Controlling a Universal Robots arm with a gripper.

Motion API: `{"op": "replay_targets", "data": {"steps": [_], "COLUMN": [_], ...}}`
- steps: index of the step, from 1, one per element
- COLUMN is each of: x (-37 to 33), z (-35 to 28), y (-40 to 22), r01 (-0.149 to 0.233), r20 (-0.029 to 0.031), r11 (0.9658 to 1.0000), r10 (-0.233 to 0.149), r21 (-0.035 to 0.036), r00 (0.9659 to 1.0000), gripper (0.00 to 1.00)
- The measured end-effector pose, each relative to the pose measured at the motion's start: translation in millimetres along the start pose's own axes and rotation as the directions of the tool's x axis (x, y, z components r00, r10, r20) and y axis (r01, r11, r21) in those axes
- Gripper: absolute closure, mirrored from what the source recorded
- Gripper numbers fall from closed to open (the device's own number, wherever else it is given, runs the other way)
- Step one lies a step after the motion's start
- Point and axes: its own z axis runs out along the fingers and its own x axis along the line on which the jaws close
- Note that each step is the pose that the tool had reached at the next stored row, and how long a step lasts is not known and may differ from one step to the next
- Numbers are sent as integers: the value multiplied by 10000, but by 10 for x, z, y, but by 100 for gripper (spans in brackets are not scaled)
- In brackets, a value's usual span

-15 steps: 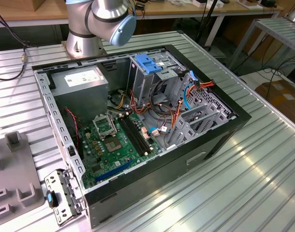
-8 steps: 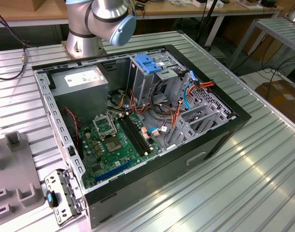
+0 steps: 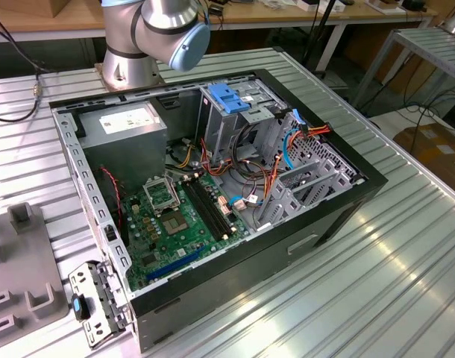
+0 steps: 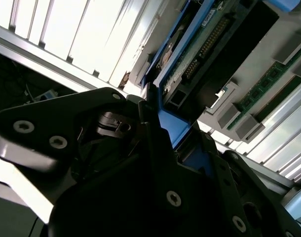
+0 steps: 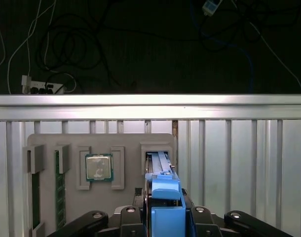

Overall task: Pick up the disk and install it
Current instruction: 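Pick up the disk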

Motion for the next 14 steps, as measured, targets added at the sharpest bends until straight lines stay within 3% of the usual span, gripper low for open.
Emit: {"op": "replay_targets", "data": {"steps": [14], "x": [-2], "z": [-121], "y": [-2], "r01": [0], "r20": [19], "r11": [10000], "r10": [0], "r21": [0], "r00": [10000], "gripper": [63]}}
